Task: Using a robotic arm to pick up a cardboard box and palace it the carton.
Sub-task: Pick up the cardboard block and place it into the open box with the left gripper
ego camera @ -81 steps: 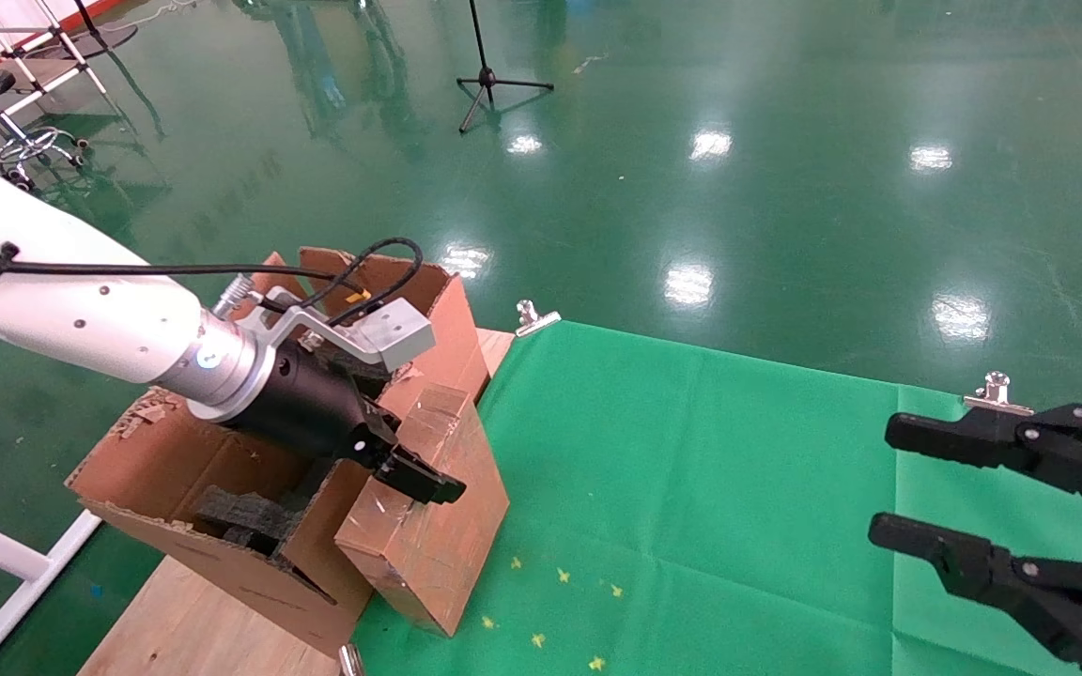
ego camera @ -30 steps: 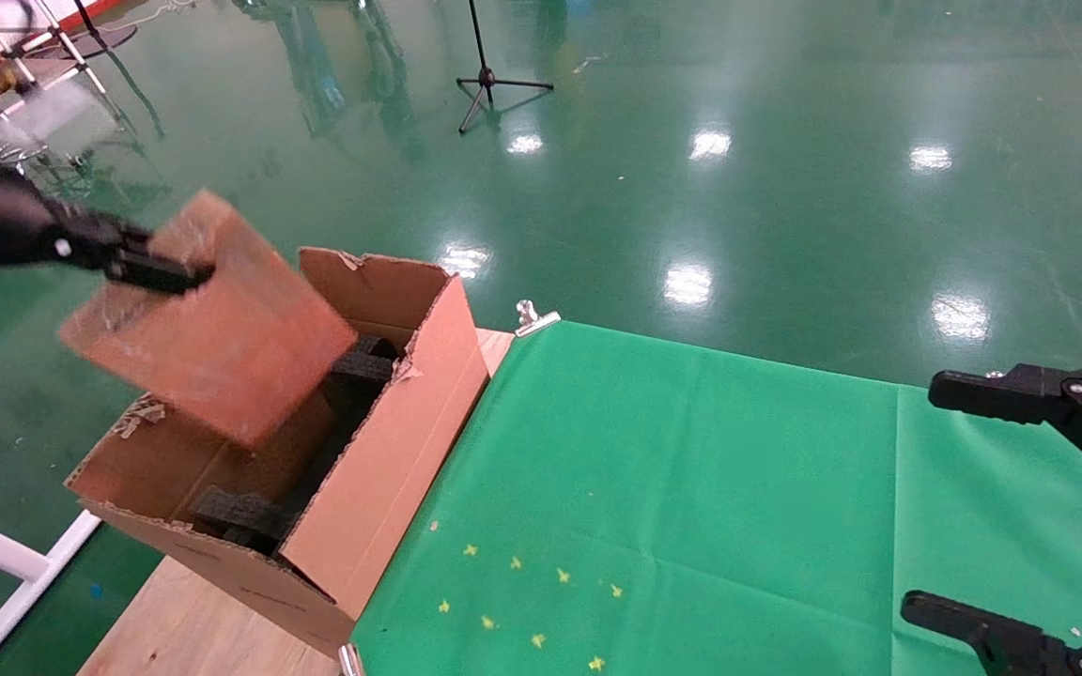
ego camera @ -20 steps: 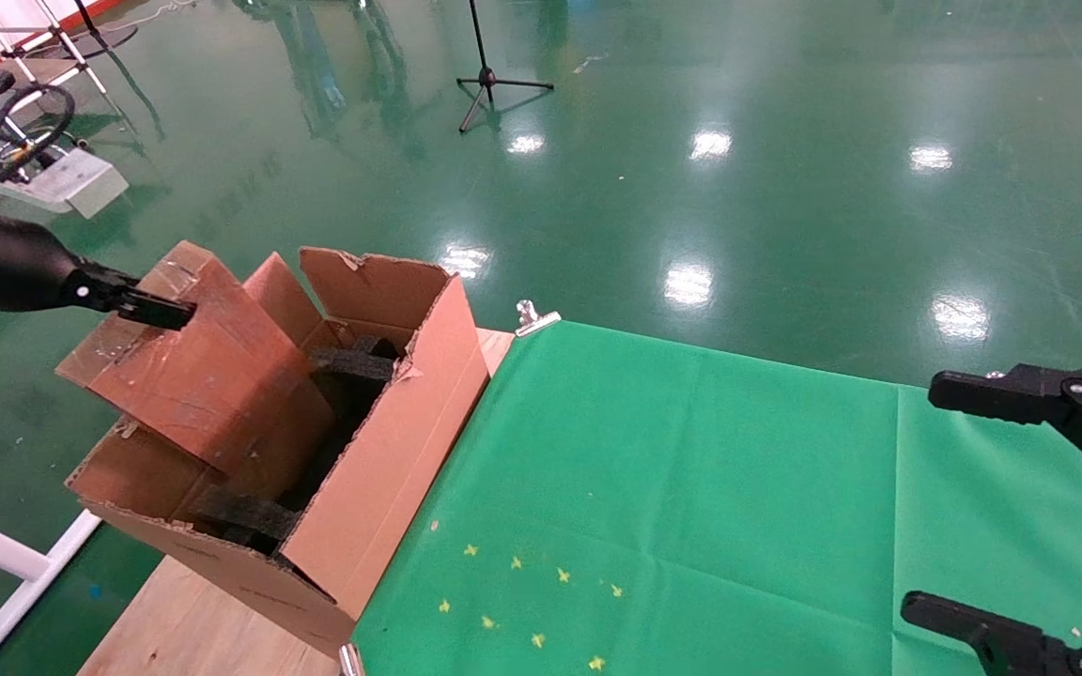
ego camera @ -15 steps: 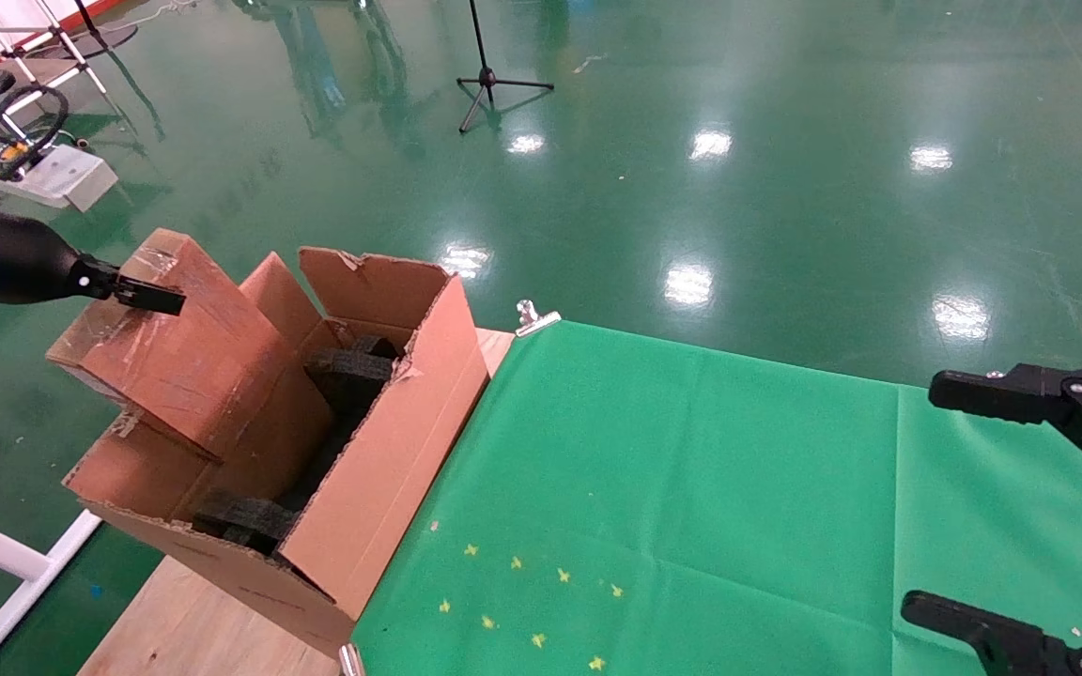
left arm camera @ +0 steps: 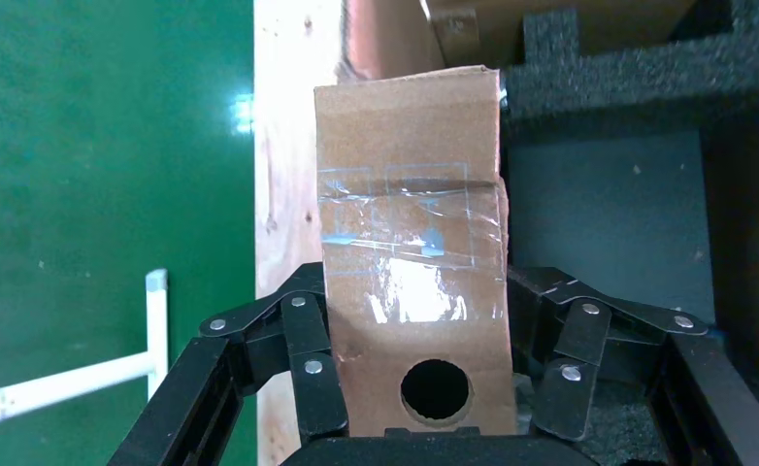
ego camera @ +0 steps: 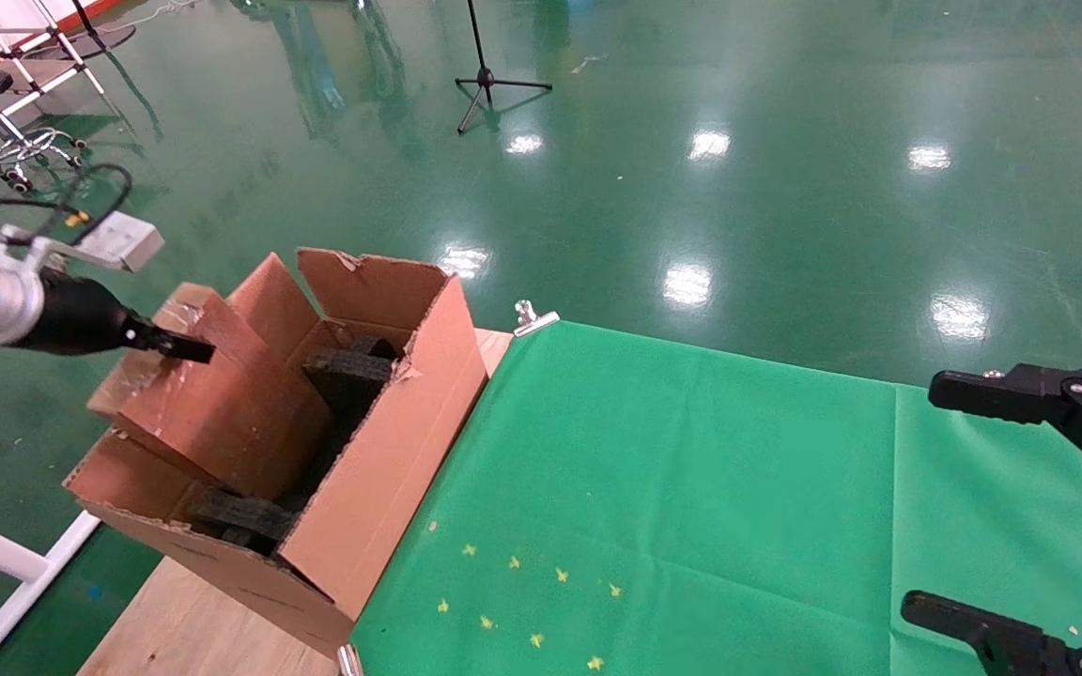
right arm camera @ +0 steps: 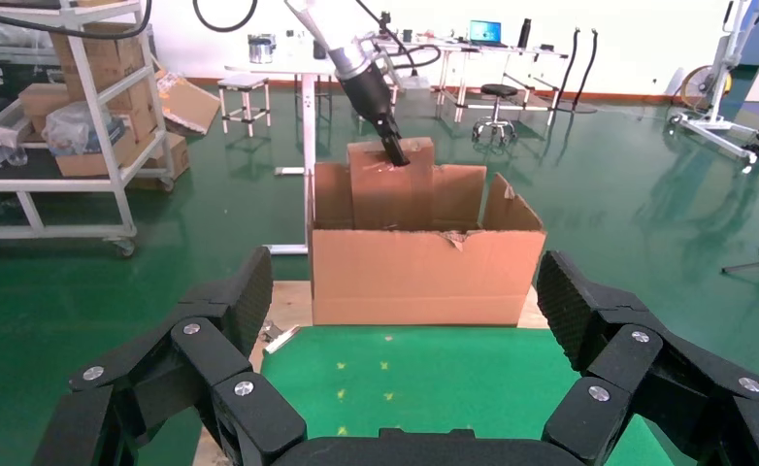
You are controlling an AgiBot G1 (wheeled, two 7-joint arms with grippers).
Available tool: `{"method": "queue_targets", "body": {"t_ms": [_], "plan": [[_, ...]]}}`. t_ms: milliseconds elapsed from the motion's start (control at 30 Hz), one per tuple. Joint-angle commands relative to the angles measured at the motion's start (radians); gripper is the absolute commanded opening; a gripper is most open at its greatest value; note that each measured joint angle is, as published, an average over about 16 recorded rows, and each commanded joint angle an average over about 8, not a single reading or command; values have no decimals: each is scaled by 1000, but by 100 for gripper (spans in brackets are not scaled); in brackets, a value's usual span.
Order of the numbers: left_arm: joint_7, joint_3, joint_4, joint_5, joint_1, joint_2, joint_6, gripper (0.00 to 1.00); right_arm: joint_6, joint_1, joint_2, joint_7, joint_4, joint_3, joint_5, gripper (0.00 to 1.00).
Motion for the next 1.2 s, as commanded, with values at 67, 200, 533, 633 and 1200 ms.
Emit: {"method": "queue_targets", "body": {"t_ms": [67, 200, 533, 633, 1200], "plan": [[1, -6, 11, -9, 30, 9, -15, 0, 0, 0, 0, 0, 0, 0, 0, 100], [-1, -16, 18, -23, 74, 26, -35, 0, 0, 0, 0, 0, 0, 0, 0, 100], [0, -14, 25, -19, 178, 81, -71, 0, 0, 0, 0, 0, 0, 0, 0, 100], [-6, -9, 28, -12, 205, 95, -87, 0, 0, 0, 0, 0, 0, 0, 0, 100], [-65, 0, 47, -1, 261, 128, -157, 100, 0, 0, 0, 0, 0, -1, 1, 100]]}}
